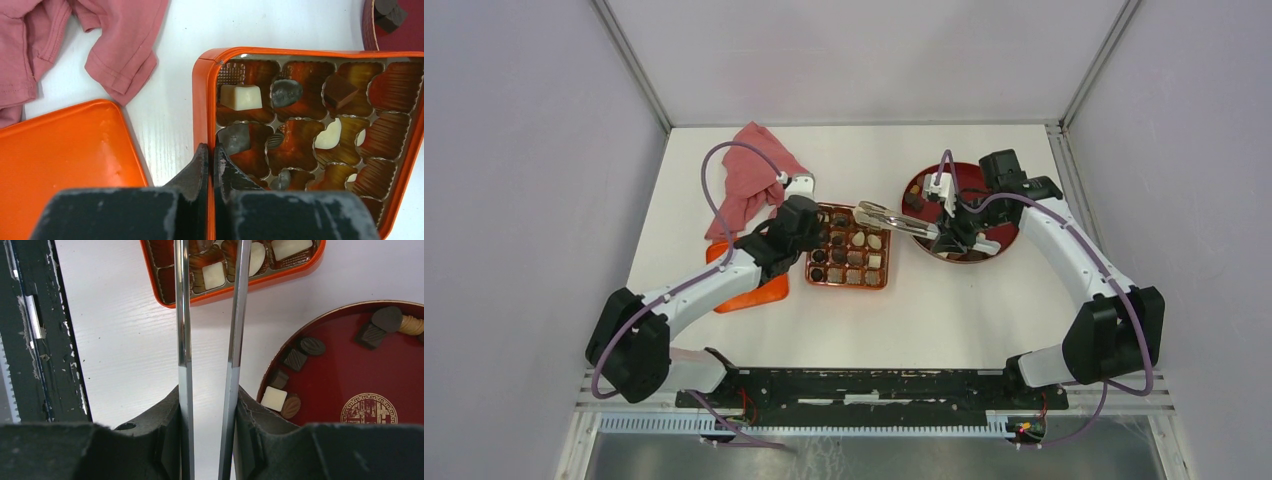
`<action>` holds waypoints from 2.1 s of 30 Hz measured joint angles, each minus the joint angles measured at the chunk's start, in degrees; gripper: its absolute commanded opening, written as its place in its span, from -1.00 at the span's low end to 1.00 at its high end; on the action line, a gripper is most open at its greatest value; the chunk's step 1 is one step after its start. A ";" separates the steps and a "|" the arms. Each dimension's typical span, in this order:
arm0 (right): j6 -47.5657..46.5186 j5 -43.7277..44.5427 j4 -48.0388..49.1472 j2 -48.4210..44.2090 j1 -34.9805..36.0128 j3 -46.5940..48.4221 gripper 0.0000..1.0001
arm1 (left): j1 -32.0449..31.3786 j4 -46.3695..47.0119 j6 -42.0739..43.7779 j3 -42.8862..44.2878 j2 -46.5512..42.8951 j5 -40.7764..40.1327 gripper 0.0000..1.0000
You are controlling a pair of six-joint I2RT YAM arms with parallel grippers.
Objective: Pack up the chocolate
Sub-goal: Adjust the packing box at the center of the board, then place the fake chocolate in the packing box.
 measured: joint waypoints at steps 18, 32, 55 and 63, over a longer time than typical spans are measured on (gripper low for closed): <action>-7.02 6.84 -0.26 -3.91 9.68 -8.72 -1.00 | -0.02 8.00 0.83 -3.52 -0.11 0.66 -0.96; -6.91 15.21 3.58 -1.97 12.57 -10.27 -0.98 | -0.02 8.48 -3.30 -3.26 8.04 3.34 -0.34; -6.56 17.64 2.73 3.06 15.56 -9.97 -0.77 | -0.02 3.56 -5.70 -2.21 -7.93 -0.72 0.01; -6.29 17.64 2.36 5.29 16.15 -8.57 -0.55 | -0.02 1.57 -7.91 -4.24 -11.28 -0.72 0.01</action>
